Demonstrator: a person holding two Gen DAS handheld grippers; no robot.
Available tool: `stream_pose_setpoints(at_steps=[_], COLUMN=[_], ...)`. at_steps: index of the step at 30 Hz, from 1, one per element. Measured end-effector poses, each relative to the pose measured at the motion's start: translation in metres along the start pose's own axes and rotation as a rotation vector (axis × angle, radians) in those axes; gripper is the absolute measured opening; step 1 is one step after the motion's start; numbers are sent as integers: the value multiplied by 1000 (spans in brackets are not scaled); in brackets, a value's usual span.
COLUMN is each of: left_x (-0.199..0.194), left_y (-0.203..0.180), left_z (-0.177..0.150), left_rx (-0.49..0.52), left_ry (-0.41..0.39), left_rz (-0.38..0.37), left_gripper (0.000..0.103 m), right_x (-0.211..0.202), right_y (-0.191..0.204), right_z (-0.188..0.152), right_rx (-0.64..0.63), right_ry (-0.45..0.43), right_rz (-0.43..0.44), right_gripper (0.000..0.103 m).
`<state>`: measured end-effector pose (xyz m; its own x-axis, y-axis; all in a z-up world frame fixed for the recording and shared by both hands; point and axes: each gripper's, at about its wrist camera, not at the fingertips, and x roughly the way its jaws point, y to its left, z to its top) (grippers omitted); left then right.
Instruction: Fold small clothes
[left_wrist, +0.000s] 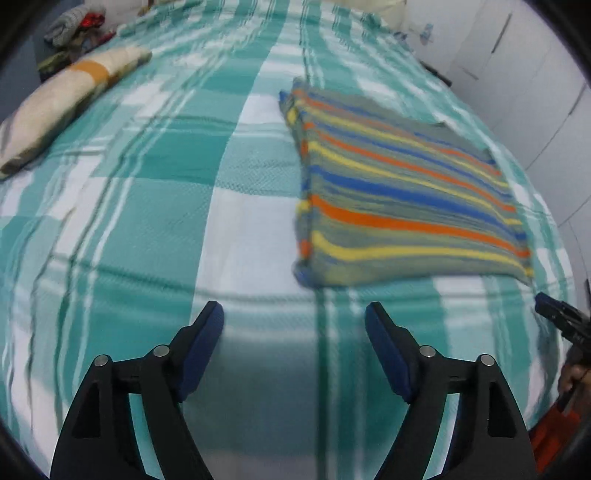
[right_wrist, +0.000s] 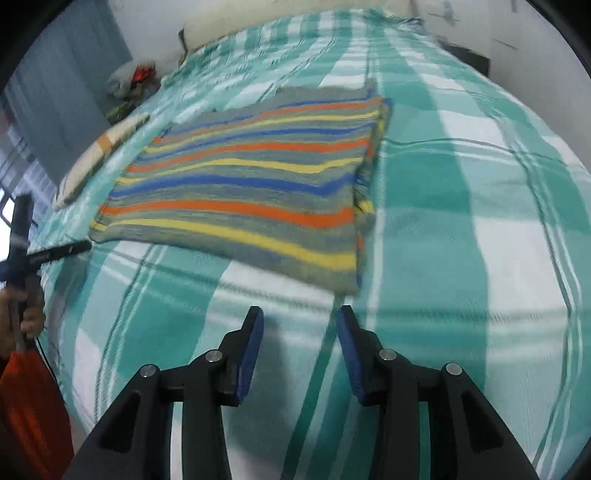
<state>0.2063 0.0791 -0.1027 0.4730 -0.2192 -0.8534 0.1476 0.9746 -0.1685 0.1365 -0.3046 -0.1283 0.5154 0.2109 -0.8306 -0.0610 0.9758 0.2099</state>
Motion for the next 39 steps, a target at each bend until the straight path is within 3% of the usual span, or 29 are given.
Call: stream_pose_setpoints(at_steps=[3, 5, 10, 13, 20, 39], left_x=[-26, -26, 14, 13, 15, 20], left_y=[-18, -26, -30, -28, -27, -31], left_z=[-17, -25, -55, -72, -73, -76], left_rx=[41, 61, 68, 54, 77, 98], left_ry=[-91, -116, -9, -72, -70, -102], left_rz=[52, 75, 145, 150, 141, 159], left_gripper=[98, 99, 99, 102, 102, 103], right_x=[-15, -19, -17, -9, 4, 5], right_y=[-1, 0, 10, 15, 27, 30], right_z=[-16, -24, -47, -59, -72, -73], right_rx=[77, 110, 104, 68, -20, -48], right_ry=[-51, -64, -66, -67, -109, -120], right_rz=[2, -8, -85, -104, -145, -146], right_gripper=[65, 67, 69, 76, 91, 96])
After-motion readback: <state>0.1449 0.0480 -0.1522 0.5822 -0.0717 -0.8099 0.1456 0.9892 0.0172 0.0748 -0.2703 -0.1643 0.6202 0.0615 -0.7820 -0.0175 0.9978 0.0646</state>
